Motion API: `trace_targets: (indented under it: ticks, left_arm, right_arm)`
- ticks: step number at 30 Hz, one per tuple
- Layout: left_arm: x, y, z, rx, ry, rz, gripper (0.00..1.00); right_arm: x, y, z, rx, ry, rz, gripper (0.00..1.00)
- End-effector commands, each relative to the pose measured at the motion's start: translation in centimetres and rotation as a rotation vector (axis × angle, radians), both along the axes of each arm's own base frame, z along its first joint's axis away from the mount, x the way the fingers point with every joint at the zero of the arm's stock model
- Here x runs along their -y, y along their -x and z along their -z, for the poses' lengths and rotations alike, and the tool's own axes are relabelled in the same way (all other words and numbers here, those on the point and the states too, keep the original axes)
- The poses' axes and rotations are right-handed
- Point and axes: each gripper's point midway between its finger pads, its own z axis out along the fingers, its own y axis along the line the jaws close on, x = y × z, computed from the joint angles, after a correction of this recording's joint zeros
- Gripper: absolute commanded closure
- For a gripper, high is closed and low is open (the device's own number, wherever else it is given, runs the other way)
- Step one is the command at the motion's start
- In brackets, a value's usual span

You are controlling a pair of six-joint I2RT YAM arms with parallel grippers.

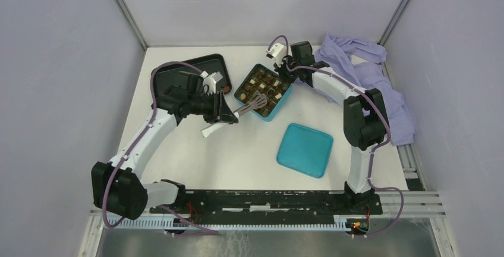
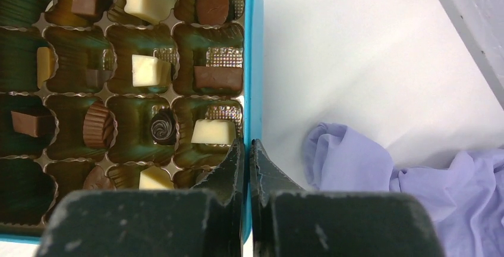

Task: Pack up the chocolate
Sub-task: Adjust the packing box at the center of the board.

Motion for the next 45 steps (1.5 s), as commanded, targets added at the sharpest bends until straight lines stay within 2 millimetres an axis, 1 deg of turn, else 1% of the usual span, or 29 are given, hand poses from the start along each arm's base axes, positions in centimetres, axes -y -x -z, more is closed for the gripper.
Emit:
trace_targets:
  ticks: [1, 12, 19, 21, 26, 31, 34, 40, 42, 45]
  left_arm:
    - [0.8, 0.3, 0.9, 0.028, -0.046, 0.049, 0.98]
    - [1.0, -1.3, 3.5, 0.024, -0.174, 0.02, 0.98]
    - [2.3, -1.8, 4.5, 0.003, -0.187, 0.054, 0.97]
    - [2.5, -2.0, 4.7, 0.005, -0.201, 0.056, 0.93]
    - [2.9, -2.4, 4.8, 0.013, -0.221, 0.052, 0.79]
    - [2.6, -2.3, 4.9, 0.014, -0.246, 0.044, 0.64]
    - [2.5, -2.3, 5.0, 0.016, -0.258, 0.039, 0.57]
    - [2.5, -2.3, 4.7, 0.023, -0.261, 0.037, 0.54]
    - [2.5, -2.5, 4.4, 0.033, -0.262, 0.03, 0.55]
    - [2.3, -2.9, 3.4, 0.062, -0.26, 0.004, 0.57]
  right_arm:
    - [-0.1, -1.2, -4.0, 0.113, -0.041, 0.032, 1.0]
    - [-0.5, -0.8, -3.1, 0.084, -0.049, 0.017, 1.0]
    - [-0.5, -0.4, -2.4, 0.066, -0.052, 0.007, 1.0]
    - [-0.6, -0.3, -2.3, 0.064, -0.053, 0.004, 1.0]
    - [-0.6, -0.2, -2.0, 0.057, -0.054, 0.001, 0.99]
    - [-0.7, -0.2, -1.8, 0.05, -0.056, -0.001, 0.98]
    - [-0.8, -0.1, -1.6, 0.044, -0.057, -0.002, 0.97]
    - [-0.8, 0.0, -1.2, 0.034, -0.057, -0.003, 0.96]
    - [-0.8, 0.1, -1.0, 0.03, -0.056, -0.005, 0.96]
    - [-0.7, 0.1, -0.9, 0.027, -0.056, -0.005, 0.95]
